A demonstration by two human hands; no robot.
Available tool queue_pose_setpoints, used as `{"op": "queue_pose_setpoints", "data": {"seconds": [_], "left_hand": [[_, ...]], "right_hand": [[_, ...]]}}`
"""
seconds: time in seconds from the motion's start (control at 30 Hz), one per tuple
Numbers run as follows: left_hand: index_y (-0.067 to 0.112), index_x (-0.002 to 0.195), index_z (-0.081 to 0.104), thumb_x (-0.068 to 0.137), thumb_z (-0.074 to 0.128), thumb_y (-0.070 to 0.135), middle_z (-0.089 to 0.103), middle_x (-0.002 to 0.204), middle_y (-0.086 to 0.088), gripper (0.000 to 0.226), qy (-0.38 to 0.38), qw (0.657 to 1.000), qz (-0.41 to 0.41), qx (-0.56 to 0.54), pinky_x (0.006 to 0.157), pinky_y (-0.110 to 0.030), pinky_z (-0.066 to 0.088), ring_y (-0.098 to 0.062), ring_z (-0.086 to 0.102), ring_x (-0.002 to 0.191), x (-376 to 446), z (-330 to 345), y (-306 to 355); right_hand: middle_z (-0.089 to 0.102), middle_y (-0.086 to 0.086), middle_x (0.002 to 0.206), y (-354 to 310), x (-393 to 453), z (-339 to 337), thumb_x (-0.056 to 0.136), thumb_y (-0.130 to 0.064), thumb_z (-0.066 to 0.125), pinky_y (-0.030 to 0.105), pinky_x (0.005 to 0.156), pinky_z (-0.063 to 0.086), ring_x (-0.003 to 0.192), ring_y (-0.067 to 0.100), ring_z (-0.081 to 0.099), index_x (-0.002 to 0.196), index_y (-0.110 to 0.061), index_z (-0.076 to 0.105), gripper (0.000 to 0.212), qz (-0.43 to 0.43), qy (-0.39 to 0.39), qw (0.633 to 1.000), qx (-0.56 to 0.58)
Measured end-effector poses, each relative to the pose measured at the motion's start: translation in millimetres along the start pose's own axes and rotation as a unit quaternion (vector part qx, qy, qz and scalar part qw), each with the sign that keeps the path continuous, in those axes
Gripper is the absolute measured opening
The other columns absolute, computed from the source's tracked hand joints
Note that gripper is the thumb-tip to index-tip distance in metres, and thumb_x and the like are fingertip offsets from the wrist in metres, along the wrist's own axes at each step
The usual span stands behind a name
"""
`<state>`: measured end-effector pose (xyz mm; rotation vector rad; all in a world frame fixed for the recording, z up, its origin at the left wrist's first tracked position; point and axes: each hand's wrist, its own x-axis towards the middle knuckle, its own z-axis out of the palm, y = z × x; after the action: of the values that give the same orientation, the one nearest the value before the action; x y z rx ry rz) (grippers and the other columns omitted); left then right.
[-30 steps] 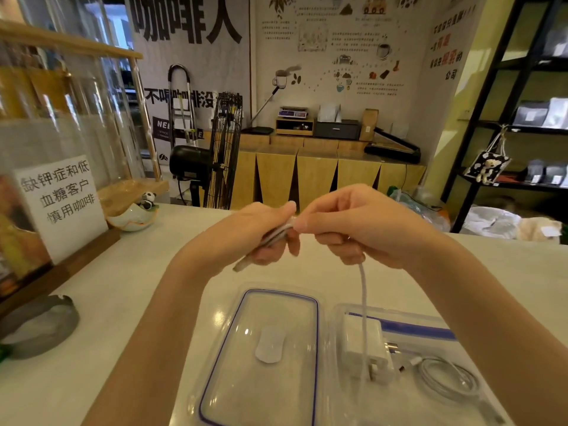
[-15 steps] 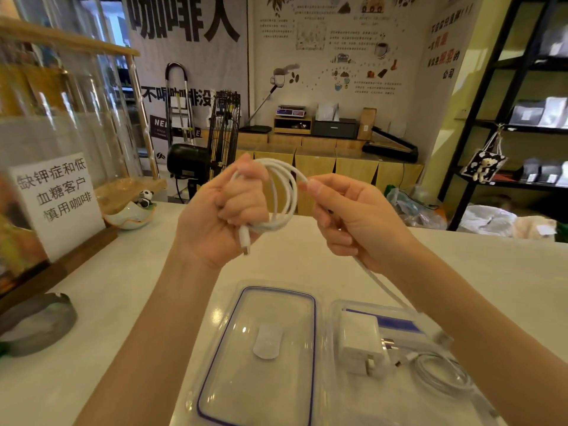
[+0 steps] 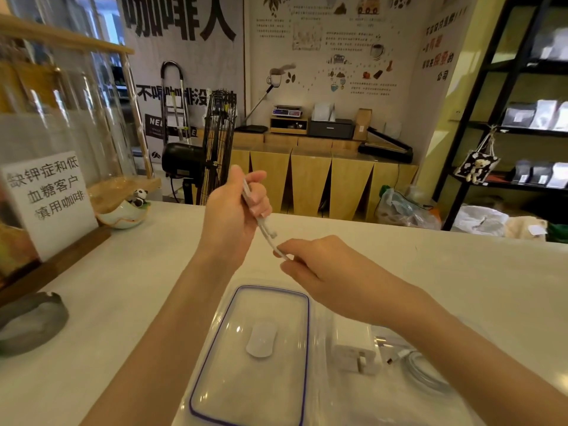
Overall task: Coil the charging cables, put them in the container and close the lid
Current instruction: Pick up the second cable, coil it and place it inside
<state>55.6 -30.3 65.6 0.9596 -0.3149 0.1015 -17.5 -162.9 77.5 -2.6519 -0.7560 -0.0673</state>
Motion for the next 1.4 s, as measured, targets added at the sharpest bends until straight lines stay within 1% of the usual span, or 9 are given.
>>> {"op": "queue_pose_setpoints", "data": {"seconds": [0.27, 0.4, 0.5, 0.67, 0.77, 0.9, 1.03, 1.23, 1.4], "left_hand": [[0.007, 0.079, 0.056, 0.097, 0.027, 0.025, 0.049, 0.047, 0.005, 0.038, -0.140, 0.904, 0.069, 0.398, 0.046, -0.016, 0.039, -0.003, 0.044, 0.043, -15.3, 14.9, -10.6], [0.020, 0.052, 0.056, 0.094, 0.029, 0.037, 0.038, 0.041, 0.004, 0.053, -0.225, 0.910, -0.042, 0.344, 0.039, -0.020, 0.026, -0.008, 0.030, 0.036, -23.4, 25.5, -5.5], [0.020, 0.050, 0.056, 0.089, 0.027, 0.049, 0.035, 0.034, 0.010, 0.057, -0.263, 0.920, -0.148, 0.251, 0.033, -0.018, 0.021, -0.006, 0.026, 0.032, -25.4, 27.9, 3.0], [0.009, 0.057, 0.055, 0.085, 0.025, 0.052, 0.031, 0.032, 0.013, 0.059, -0.380, 0.875, -0.257, 0.155, 0.034, -0.019, 0.020, -0.003, 0.023, 0.029, -26.3, 23.9, 15.6], [0.009, 0.055, 0.051, 0.085, 0.027, 0.050, 0.031, 0.032, 0.010, 0.056, -0.348, 0.874, -0.270, 0.207, 0.035, -0.019, 0.021, -0.004, 0.025, 0.029, -30.5, 29.2, 18.4], [0.017, 0.041, 0.051, 0.090, 0.031, 0.046, 0.033, 0.034, 0.007, 0.061, -0.206, 0.917, -0.183, 0.289, 0.037, -0.020, 0.023, -0.008, 0.026, 0.031, -38.0, 45.3, 5.8], [-0.002, 0.057, 0.058, 0.092, 0.035, 0.035, 0.042, 0.041, 0.003, 0.056, -0.111, 0.936, 0.023, 0.335, 0.039, -0.015, 0.033, -0.008, 0.036, 0.037, -42.3, 50.2, -5.3], [0.022, 0.067, 0.059, 0.081, 0.034, 0.043, 0.050, 0.053, 0.006, 0.036, -0.158, 0.907, 0.073, 0.384, 0.051, -0.014, 0.042, -0.001, 0.047, 0.049, -39.9, 48.7, -9.4], [0.021, 0.069, 0.059, 0.077, 0.039, 0.043, 0.064, 0.060, 0.012, 0.032, -0.193, 0.907, 0.028, 0.372, 0.053, -0.017, 0.052, -0.003, 0.060, 0.060, -40.5, 48.3, -13.5]], "right_hand": [[0.071, -0.002, 0.078, 5.7, -5.7, -27.8, 0.088, -0.038, 0.040, 0.024, 0.066, 0.053, 0.066, 0.009, 0.063, 0.097, -0.019, 0.066, 0.034, -0.108, 0.145, 0.972, -0.150], [0.060, -0.015, 0.060, 23.5, -9.2, -31.7, 0.079, -0.044, 0.046, 0.006, 0.050, 0.034, 0.053, -0.005, 0.047, 0.090, -0.017, 0.065, 0.035, -0.128, 0.253, 0.955, -0.082], [0.041, -0.024, 0.057, 25.5, -11.9, -23.8, 0.079, -0.051, 0.043, 0.010, 0.055, 0.041, 0.057, -0.006, 0.049, 0.104, -0.020, 0.058, 0.043, -0.100, 0.269, 0.958, 0.007], [0.060, -0.013, 0.064, 23.0, -16.7, -8.5, 0.085, -0.050, 0.028, 0.014, 0.051, 0.038, 0.056, 0.002, 0.052, 0.096, -0.020, 0.064, 0.048, -0.072, 0.262, 0.962, -0.013], [0.059, -0.005, 0.057, 23.1, -16.4, -2.2, 0.087, -0.051, 0.026, 0.024, 0.046, 0.040, 0.050, 0.013, 0.052, 0.081, -0.018, 0.062, 0.049, -0.055, 0.283, 0.957, -0.044], [0.046, -0.011, 0.057, 29.8, -14.5, -3.9, 0.086, -0.047, 0.033, 0.012, 0.048, 0.024, 0.050, 0.011, 0.042, 0.072, -0.015, 0.062, 0.045, -0.047, 0.318, 0.944, -0.076], [0.038, -0.009, 0.054, 32.3, -17.5, -2.7, 0.087, -0.049, 0.032, 0.010, 0.047, 0.021, 0.046, 0.005, 0.031, 0.062, -0.016, 0.054, 0.047, -0.046, 0.349, 0.932, -0.088], [0.039, -0.013, 0.048, 35.1, -20.4, -10.2, 0.087, -0.049, 0.036, 0.011, 0.050, 0.036, 0.046, 0.005, 0.043, 0.059, -0.030, 0.043, 0.035, 0.027, 0.358, 0.926, 0.118], [0.045, -0.004, 0.050, 40.5, -21.5, -17.1, 0.082, -0.045, 0.036, 0.019, 0.048, 0.036, 0.050, 0.008, 0.044, 0.061, -0.016, 0.056, 0.042, 0.053, 0.413, 0.879, 0.234]]}}
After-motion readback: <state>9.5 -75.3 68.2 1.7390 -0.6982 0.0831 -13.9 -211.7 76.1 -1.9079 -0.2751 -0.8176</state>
